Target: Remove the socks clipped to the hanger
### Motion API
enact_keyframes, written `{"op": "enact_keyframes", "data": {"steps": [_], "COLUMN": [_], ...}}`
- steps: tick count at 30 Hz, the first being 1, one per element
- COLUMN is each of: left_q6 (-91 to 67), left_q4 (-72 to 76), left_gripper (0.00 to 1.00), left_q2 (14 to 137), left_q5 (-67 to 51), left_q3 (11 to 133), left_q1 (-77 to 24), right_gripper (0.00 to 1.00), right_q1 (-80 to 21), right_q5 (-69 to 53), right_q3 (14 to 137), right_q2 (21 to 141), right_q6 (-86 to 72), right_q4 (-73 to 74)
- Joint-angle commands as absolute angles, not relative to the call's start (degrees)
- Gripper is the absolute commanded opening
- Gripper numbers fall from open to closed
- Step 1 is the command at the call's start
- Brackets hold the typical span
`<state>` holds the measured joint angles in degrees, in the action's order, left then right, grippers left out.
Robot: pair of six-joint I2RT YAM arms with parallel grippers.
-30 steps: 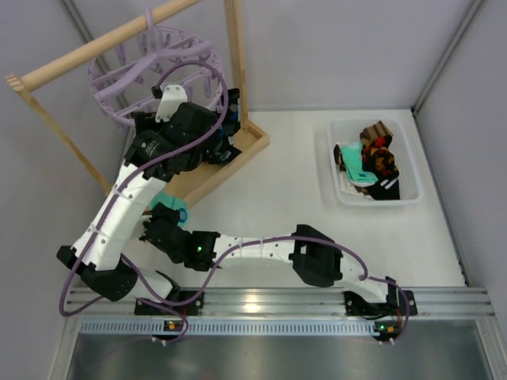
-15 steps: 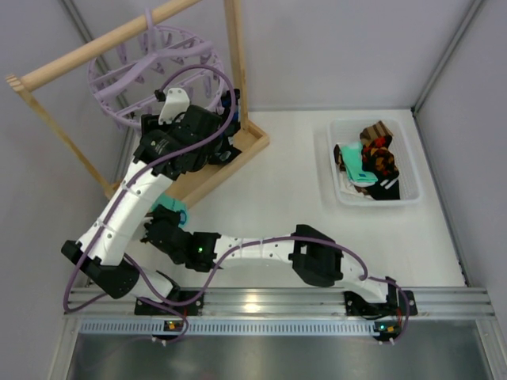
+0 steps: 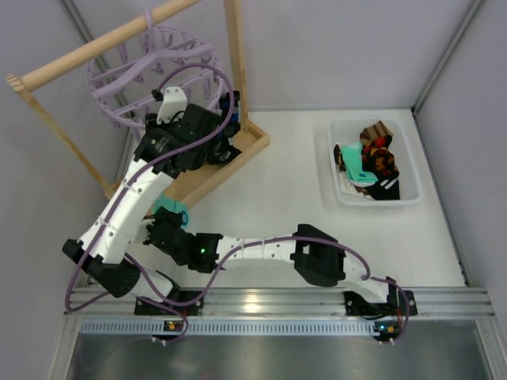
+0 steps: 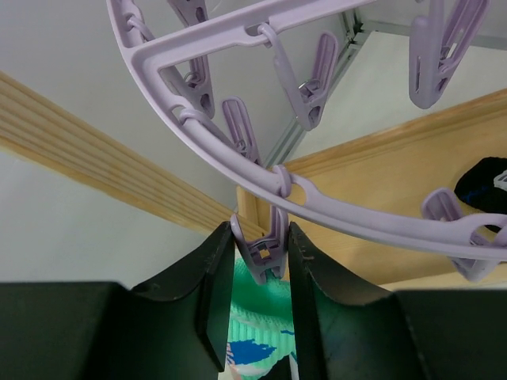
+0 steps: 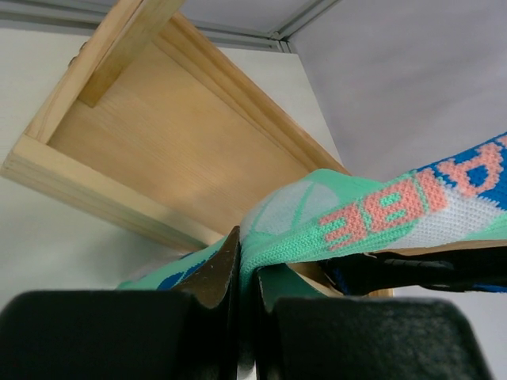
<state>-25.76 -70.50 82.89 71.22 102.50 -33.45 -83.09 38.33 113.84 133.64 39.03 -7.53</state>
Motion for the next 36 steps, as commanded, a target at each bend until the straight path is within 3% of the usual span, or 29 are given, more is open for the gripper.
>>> {"op": "enact_keyframes", "data": {"steps": [1, 4, 10, 17, 20, 21, 26, 28, 32, 36], "left_q6": [-26.28, -26.19, -25.93, -26.02, -26.45, -26.63, -27.69, -27.77, -26.9, -25.06], "left_q4": [-70.66, -70.58, -70.66, -70.58, -70.49, -70.58, -70.49, -69.88, -65.93, -59.25], "left_gripper": [0.21, 0.13, 0.17, 0.19, 0.35, 0.47, 0.69, 0.83, 0.97, 0.98], "left_q2": [84.02, 84.11, 83.32, 81.48, 79.99, 79.37, 75.59, 73.14, 66.29, 56.01], "left_q5": [71.63, 71.28, 69.17, 66.27, 64.52, 64.08, 56.63, 53.63, 44.76, 31.58], "left_q3": [102.22, 102.66, 103.71, 104.68, 104.42, 103.89, 102.83, 101.35, 95.02, 84.92], "left_q1": [-32.7, -32.61, -32.69, -32.61, -32.69, -32.61, -32.7, -32.7, -32.7, -32.7], "right_gripper": [0.0, 0.0, 0.0, 0.0, 0.0, 0.0, 0.0, 0.0, 0.0, 0.0], "right_q1": [-86.92, -86.84, -86.84, -86.4, -84.73, -83.68, -72.09, -66.74, -57.33, -44.76], "right_q5": [34.8, 34.72, 36.38, 41.38, 42.54, 41.67, 36.83, 35.52, 35.6, 30.43], "right_q3": [113.82, 112.86, 107.59, 76.79, 67.02, 65.58, 60.39, 59.42, 61.78, 66.43], "right_q2": [128.58, 128.06, 124.81, 106.9, 96.27, 91.11, 78.24, 72.97, 67.16, 63.38], "right_q6": [39.99, 39.81, 37.54, 24.54, 16.81, 11.48, 1.16, -2.01, -3.43, -3.25], "right_q4": [-11.34, -12.13, -14.05, -21.18, -18.38, -13.06, 1.38, 5.87, 14.39, 19.68]}}
